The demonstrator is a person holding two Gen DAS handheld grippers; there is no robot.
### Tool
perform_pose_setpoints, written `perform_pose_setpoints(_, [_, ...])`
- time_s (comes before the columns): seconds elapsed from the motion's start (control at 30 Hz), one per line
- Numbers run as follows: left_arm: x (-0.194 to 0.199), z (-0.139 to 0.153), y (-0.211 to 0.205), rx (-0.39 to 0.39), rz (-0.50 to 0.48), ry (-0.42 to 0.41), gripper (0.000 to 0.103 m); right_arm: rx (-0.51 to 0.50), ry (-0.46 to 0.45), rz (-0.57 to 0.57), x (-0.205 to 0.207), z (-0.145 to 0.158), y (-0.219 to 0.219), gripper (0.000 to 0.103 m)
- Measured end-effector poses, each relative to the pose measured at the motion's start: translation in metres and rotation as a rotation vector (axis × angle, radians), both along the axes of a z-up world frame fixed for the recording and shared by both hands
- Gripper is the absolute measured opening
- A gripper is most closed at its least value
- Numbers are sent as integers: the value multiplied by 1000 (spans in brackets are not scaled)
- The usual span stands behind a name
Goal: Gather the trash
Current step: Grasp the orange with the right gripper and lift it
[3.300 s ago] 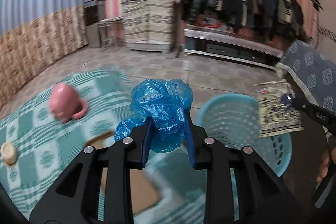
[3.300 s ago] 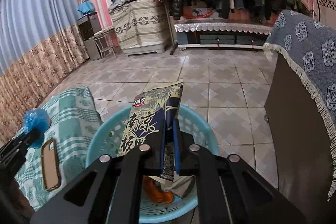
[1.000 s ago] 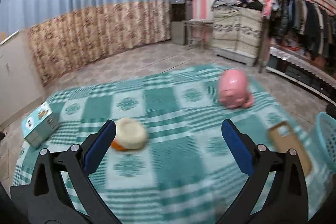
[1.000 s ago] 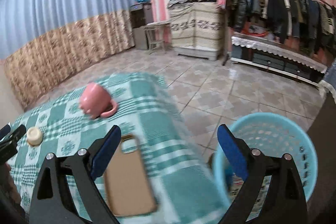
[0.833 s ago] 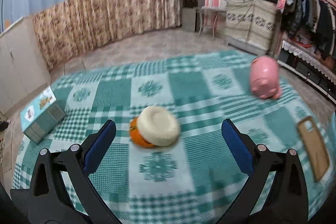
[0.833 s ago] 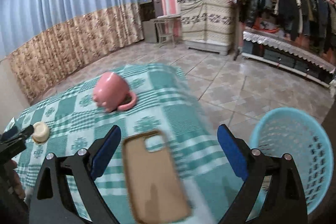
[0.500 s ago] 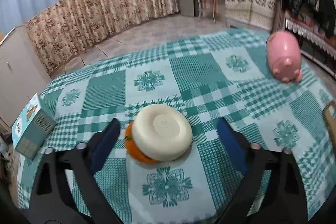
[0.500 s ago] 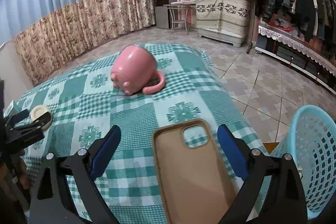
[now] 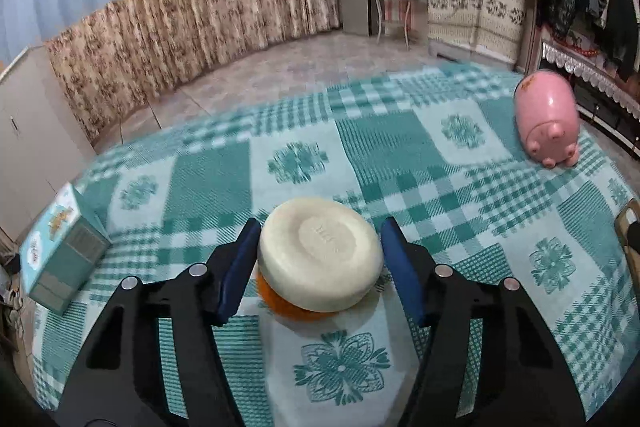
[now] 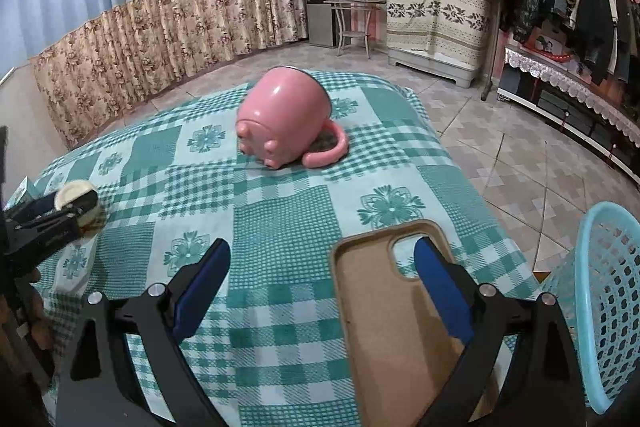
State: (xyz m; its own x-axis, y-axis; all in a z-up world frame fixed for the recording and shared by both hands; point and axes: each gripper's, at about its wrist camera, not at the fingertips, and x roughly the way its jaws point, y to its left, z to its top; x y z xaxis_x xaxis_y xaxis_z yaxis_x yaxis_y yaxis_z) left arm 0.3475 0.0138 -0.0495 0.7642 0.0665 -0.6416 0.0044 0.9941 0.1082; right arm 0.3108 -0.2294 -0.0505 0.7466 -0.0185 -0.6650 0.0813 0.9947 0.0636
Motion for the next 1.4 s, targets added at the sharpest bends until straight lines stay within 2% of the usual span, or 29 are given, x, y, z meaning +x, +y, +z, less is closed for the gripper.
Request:
perform_pose_setpoints(0.2, [-32, 25, 37, -69, 63, -77, 61, 13, 3, 43, 2, -2, 22, 91])
perform_pose_setpoints(0.37, [-52, 18, 101, -124, 229, -68, 61, -59, -20, 130, -2, -1, 58, 91])
perform_pose_setpoints(0.53, [-62, 8, 146, -181, 374, -92, 61, -14, -34, 249, -4, -1, 93, 91])
perform_pose_setpoints(0.63, [-62, 6, 157, -216, 408, -83, 61, -23, -28, 306, 3, -4, 118, 91])
perform_pose_setpoints(0.83, [-60, -3, 157, -171, 439, -42, 61, -36, 7, 420, 31, -10, 174, 91])
perform_pose_setpoints(1.13, [-62, -9, 160, -147, 489, -8, 61, -70, 6, 526, 53, -13, 224, 90])
perform_pose_setpoints(1.17, [-61, -10, 160, -144, 491, -5, 61, -77, 10, 533, 54, -14, 227, 88])
perform_pose_setpoints(1.23, [-61, -11, 160, -147, 488, 3, 61, -93, 28, 557, 55, -18, 235, 66])
perform_pose_setpoints(1.27, [-62, -11, 160, -154, 486, 5, 61, -91, 34, 567, 55, -19, 236, 62])
perform_pose_setpoints(1.33, [-62, -12, 162, -168, 487, 9, 61, -84, 34, 598, 54, -19, 240, 47])
perform_pose_setpoints(1.4, [-61, -12, 161, -170, 490, 11, 61, -84, 27, 619, 50, -19, 243, 38])
